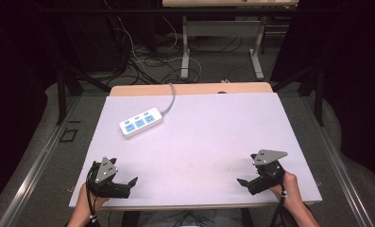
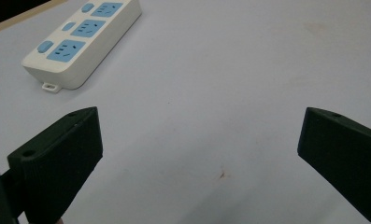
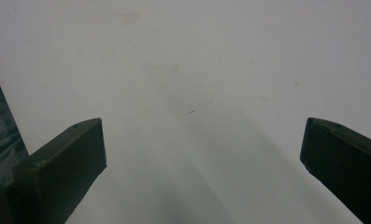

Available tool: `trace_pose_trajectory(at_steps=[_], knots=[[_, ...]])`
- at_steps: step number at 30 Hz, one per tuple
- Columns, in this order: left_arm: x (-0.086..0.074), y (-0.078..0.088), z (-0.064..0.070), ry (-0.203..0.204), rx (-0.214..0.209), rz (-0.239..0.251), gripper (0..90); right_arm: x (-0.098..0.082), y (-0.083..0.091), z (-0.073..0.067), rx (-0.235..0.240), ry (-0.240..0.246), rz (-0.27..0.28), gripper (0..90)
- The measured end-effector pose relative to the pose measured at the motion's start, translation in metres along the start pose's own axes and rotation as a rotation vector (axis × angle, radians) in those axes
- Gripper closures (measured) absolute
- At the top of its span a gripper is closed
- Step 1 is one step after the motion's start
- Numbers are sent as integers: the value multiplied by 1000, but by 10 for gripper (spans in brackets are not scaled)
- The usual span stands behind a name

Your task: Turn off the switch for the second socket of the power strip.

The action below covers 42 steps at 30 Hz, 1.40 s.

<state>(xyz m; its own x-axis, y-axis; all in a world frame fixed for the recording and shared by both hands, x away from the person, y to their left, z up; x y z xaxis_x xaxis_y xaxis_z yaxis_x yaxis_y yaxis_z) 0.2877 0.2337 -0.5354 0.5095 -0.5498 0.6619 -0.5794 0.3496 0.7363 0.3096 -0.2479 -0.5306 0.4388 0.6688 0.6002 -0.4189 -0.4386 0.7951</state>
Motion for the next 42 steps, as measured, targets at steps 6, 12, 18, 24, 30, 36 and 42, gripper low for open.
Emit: trace_pose_trajectory(at_steps=[6, 12, 18, 24, 30, 36, 42], knots=[[-1, 1, 0, 9, 0, -3, 1, 0, 0, 0, -2, -10, 0, 0], [1, 0, 1, 12, -11, -2, 1, 0, -1, 0, -9, -10, -3, 1], [7, -1, 0, 22, -5, -12, 1, 0, -1, 0, -7, -8, -9, 1], [13, -3, -1, 28, 1, -25, 1, 0, -1, 0, -11, -11, -5, 1], [21, -11, -3, 41, 5, -39, 1, 0, -2, 0, -8, -9, -6, 1], [27, -17, -5, 34, 4, -43, 2, 0, -2, 0, -5, -13, -20, 2], [32, -24, -12, 28, 10, -53, 1, 0, -2, 1, -1, -11, -25, 2]])
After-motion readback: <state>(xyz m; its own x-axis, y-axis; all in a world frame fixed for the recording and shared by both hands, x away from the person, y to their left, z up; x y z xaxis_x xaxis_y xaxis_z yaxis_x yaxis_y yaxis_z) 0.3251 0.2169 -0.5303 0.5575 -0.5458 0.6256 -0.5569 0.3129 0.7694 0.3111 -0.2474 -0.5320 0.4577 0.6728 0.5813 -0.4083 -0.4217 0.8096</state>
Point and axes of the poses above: each handheld gripper's, and its own axes: y roughly backward along the jaws, x roughly out of its top, z roughly to its right, the point moved 2 cm from there along -y, roughly forward along the jaws, and after that the axes turned 11 degrees about -z, right-handed, at the moved point
